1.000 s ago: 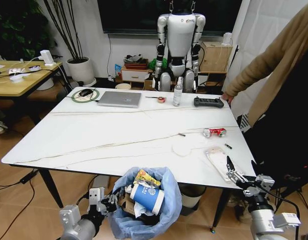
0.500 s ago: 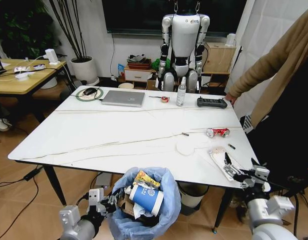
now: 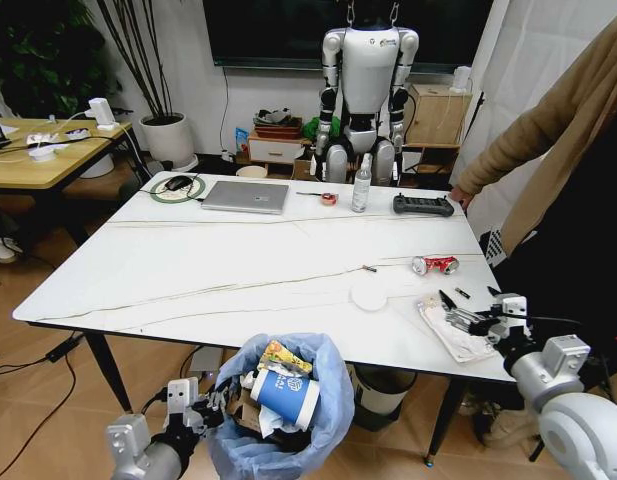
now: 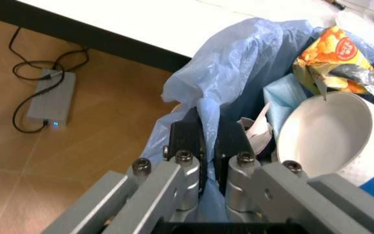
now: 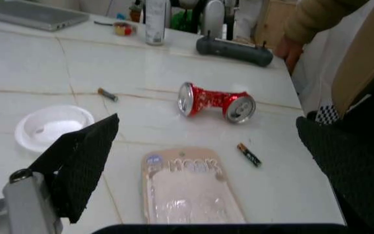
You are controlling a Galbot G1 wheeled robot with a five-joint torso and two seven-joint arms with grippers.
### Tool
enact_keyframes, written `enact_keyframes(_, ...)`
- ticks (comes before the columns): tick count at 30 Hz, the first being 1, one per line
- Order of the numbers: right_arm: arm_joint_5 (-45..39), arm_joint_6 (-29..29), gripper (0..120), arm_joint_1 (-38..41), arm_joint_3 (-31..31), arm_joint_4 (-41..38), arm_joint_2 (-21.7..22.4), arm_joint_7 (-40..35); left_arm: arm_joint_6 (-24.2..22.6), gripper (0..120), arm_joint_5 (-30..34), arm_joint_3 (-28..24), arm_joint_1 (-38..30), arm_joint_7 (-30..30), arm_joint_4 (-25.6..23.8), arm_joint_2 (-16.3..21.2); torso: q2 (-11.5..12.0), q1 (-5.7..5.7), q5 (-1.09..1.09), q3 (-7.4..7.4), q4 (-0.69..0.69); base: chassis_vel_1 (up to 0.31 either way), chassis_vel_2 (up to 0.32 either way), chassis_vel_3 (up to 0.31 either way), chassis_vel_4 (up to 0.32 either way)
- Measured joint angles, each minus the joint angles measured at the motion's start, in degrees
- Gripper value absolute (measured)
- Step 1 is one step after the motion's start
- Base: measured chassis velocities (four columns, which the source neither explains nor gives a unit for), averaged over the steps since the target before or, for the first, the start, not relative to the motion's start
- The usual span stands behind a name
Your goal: Pick up the trash bin and place the trash from the table into it.
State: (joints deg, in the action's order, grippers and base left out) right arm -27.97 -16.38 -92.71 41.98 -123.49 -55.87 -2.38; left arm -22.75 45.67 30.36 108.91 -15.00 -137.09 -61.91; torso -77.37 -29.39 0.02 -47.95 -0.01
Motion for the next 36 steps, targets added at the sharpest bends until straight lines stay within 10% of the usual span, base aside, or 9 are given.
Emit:
enact_keyframes(8,9.29,-10.24,100,-3.20,-1.47,-6.05,-0.31,2.99,0.16,0,0.11,0.07,-0.31,0.12,0.26,0.44,0.00,0.00,-0.03,0.00,0.02,0.000,0.000,0.000,0.000)
enact_keyframes(36,18.99,-5.17,100,-3.00,-1.96,2.93,-2.59,7.81,-0.05,0,2.42,0.98,-1.51,-0.14,0.42,1.42,0.00,0.00,-0.01,0.00,0.01,0.000,0.000,0.000,0.000)
